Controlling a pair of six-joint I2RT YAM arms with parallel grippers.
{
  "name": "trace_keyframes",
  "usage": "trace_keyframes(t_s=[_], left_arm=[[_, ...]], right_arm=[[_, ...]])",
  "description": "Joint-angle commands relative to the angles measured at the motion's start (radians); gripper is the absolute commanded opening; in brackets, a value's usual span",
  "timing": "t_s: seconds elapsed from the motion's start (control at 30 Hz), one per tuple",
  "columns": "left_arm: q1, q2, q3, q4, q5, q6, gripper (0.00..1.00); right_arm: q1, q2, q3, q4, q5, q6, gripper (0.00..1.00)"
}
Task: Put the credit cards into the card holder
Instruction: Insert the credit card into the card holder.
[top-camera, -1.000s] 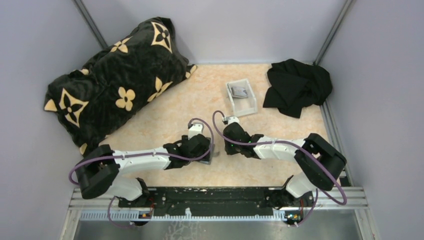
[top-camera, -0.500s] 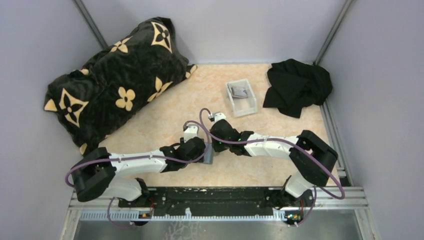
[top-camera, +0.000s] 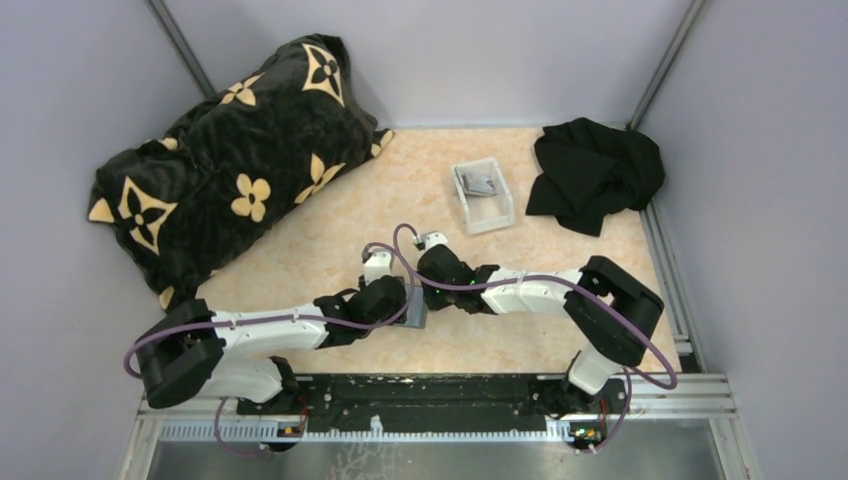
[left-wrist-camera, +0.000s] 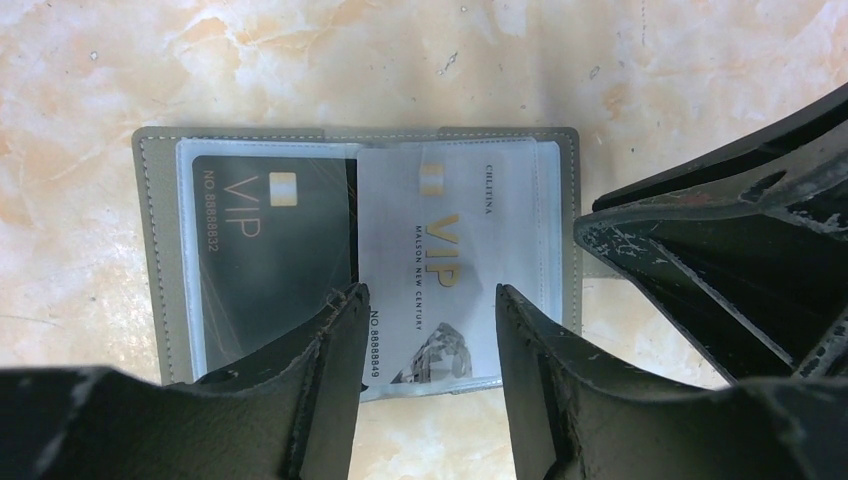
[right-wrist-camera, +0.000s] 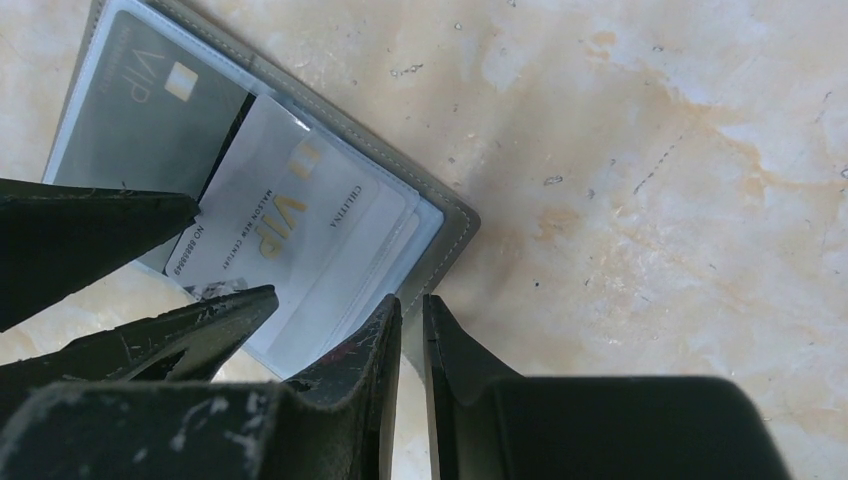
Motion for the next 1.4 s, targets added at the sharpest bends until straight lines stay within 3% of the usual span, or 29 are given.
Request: trace_keyframes(t_s=[0.0, 0.33, 0.8, 1.17, 1.37], left_arm=[[-0.005, 0.02, 0.007, 0.003, -0.002, -0.009, 0.56], [-0.004, 0.025, 0.012, -0.031, -0.04, -0.013, 0.6], [-0.005, 0.018, -0.022, 0.086, 0.095, 0.039, 0.49], [-0.005, 0.021, -0.02, 0.1, 0.104, 0.043, 0.41], [-0.004, -0.062, -0.004, 0.006, -0.001, -0.009, 0.68]], right_arm=[[0.012, 0.016, -0.002, 0.029, -0.009, 0.018, 0.15], [0.012, 0.024, -0.011, 0.034, -0.015, 0.019, 0.15], [0.012, 0.033, -0.018, 0.049, -0.023, 0.025, 0.15], [0.012, 0.034, -0.023, 0.058, -0.022, 0.028, 0.15], [0.012, 0.021, -0.018, 0.049, -0.014, 0.025, 0.15]])
